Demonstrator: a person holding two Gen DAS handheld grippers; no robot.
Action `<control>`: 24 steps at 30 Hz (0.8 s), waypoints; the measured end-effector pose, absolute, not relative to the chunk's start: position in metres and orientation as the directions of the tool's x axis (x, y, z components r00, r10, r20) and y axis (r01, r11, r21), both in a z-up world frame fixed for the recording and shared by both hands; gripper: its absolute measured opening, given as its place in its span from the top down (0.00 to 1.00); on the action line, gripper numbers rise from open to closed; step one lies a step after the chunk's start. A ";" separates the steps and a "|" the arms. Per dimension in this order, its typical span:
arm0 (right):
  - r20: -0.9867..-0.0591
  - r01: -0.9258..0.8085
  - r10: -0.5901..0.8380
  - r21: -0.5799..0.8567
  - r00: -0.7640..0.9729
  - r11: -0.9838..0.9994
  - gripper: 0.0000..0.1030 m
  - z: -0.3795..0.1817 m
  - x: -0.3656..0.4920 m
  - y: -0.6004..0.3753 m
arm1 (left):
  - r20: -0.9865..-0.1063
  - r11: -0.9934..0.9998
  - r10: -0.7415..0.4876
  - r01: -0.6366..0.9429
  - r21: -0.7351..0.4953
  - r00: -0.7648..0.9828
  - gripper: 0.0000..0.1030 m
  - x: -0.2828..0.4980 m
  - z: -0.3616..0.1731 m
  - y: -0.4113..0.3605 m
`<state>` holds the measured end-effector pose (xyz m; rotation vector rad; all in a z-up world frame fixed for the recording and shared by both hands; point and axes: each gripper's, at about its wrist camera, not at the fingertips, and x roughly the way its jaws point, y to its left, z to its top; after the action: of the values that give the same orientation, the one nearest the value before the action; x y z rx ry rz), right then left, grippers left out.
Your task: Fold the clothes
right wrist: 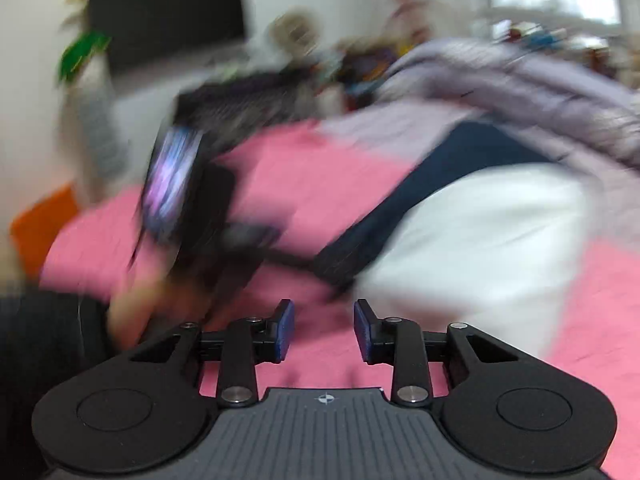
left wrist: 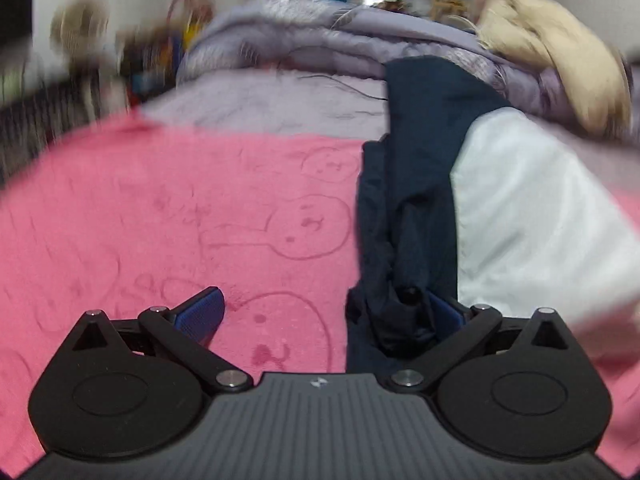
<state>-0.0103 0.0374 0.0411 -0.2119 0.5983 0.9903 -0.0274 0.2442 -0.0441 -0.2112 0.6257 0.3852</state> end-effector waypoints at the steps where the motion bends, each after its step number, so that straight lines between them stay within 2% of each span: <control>1: -0.546 -0.805 0.703 0.084 0.456 0.588 0.66 0.050 0.008 0.038 | -0.598 0.899 0.276 -0.423 -0.118 0.753 0.00 -0.031 -0.043 0.250; 5: -0.502 -0.695 0.617 0.043 0.606 0.717 0.65 0.071 0.083 0.071 | -0.594 0.902 0.314 -0.428 -0.056 0.741 0.00 -0.028 -0.046 0.242; 11: -0.667 -0.646 0.467 -0.028 0.580 0.763 0.63 -0.005 0.164 0.178 | -0.585 0.887 0.332 -0.456 -0.073 0.740 0.00 -0.031 -0.045 0.246; 14: -0.641 -0.638 0.449 -0.082 0.622 0.766 0.63 -0.003 0.156 0.184 | -0.594 0.884 0.330 -0.460 -0.077 0.734 0.00 -0.030 -0.046 0.249; 16: -0.623 -0.650 0.485 -0.050 0.614 0.758 0.62 0.006 0.155 0.174 | -0.593 0.885 0.330 -0.459 -0.077 0.734 0.00 -0.030 -0.046 0.249; 20: -0.513 -0.607 0.539 0.044 0.668 0.794 0.50 0.029 0.111 0.115 | -0.590 0.881 0.325 -0.463 -0.094 0.739 0.00 -0.031 -0.046 0.251; 24: -0.608 -0.584 0.428 -0.073 0.668 0.808 0.47 0.002 0.057 0.059 | -0.591 0.880 0.324 -0.464 -0.098 0.739 0.00 -0.030 -0.046 0.251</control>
<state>0.0566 0.0585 0.0023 -0.2726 0.6108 0.5790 -0.0304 0.2512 -0.0463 -0.2470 0.5985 0.4373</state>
